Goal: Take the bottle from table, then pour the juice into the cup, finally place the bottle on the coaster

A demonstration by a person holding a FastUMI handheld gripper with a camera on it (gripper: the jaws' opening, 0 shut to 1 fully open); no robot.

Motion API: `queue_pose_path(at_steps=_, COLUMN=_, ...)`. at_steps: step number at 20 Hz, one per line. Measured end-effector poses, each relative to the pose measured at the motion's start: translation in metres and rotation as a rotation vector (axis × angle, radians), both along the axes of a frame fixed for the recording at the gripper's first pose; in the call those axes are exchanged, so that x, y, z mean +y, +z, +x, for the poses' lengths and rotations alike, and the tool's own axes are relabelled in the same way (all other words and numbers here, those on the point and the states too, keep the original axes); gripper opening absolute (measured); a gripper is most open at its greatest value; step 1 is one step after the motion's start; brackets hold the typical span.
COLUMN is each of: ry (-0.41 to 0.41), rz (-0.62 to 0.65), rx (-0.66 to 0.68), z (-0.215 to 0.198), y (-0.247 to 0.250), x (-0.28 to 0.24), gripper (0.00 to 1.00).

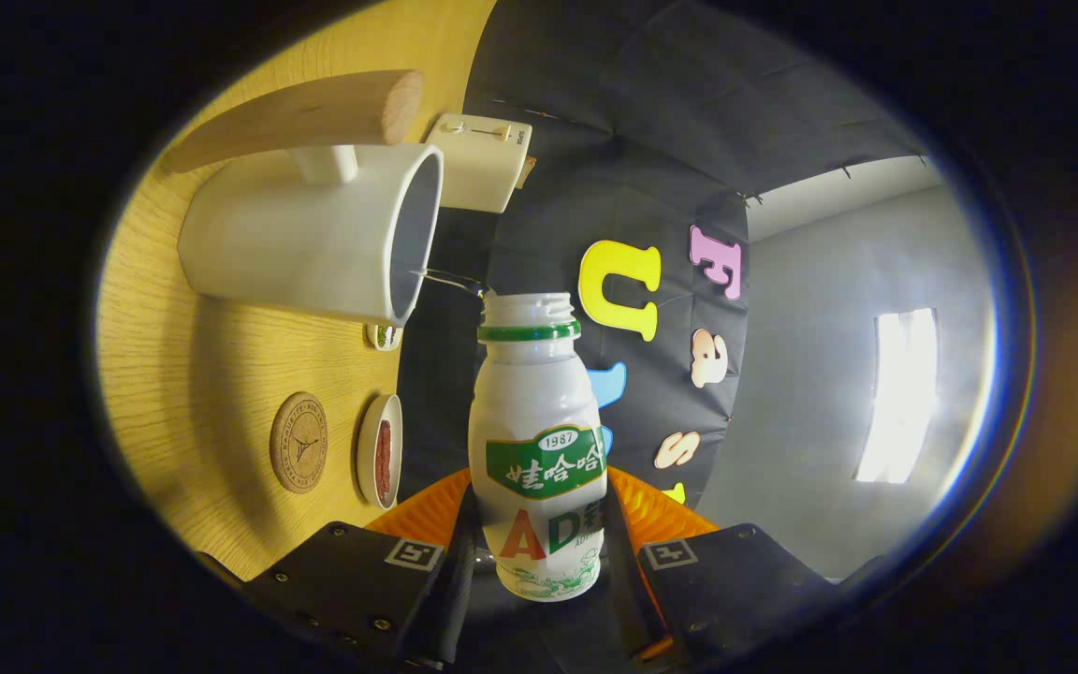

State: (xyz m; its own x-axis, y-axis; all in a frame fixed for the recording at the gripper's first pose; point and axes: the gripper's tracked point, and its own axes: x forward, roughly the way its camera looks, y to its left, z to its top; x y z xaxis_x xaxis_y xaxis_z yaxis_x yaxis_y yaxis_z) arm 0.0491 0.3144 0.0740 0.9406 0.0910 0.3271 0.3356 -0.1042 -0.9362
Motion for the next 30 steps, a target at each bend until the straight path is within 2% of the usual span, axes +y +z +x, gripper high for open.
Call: queue_pose_path(at_steps=30, ry=0.0, rz=-0.118, rx=-0.065, z=0.0021, y=0.0078, x=-0.0016, gripper=0.63)
